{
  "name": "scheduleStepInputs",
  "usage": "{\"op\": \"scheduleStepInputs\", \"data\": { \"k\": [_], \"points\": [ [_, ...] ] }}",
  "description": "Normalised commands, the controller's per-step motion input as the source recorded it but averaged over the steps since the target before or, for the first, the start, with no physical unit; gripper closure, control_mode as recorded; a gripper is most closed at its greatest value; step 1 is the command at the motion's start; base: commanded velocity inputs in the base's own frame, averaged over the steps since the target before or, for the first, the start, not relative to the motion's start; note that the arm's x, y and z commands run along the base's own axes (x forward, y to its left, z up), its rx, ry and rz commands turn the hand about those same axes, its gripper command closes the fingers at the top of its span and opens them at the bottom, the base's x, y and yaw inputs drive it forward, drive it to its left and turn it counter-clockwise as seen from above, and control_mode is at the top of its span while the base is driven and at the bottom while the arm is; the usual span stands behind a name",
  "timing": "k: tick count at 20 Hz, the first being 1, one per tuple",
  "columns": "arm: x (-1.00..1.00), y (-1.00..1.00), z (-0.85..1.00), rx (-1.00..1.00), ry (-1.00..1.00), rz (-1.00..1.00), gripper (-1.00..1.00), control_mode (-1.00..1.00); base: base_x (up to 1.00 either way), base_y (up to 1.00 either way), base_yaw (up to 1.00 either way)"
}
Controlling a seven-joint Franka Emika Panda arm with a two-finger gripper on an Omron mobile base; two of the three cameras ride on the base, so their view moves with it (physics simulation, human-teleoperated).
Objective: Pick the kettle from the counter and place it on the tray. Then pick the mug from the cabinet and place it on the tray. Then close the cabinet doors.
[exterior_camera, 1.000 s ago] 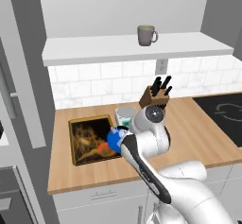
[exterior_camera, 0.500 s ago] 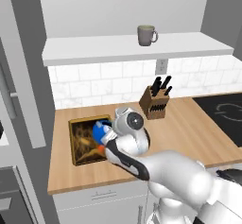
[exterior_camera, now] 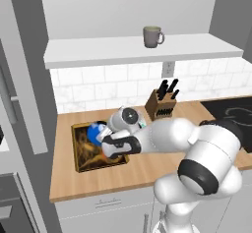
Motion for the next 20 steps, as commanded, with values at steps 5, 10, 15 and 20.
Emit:
{"op": "scheduleStepInputs", "data": {
  "k": [5, 10, 15, 20],
  "points": [
    [0.42, 0.38, -0.01, 0.00, 0.02, 0.02, 1.00, -1.00, 0.00, 0.00, 0.00],
    [0.18, 0.34, -0.18, 0.00, 0.16, 0.00, 1.00, -1.00, 0.00, 0.00, 0.00],
    [0.10, 0.25, -0.28, -0.01, 0.19, 0.00, 1.00, -1.00, 0.00, 0.00, 0.00],
    [0.00, 0.14, -0.33, 0.00, 0.20, 0.01, -1.00, -1.00, 0.00, 0.00, 0.00]
  ]
}}
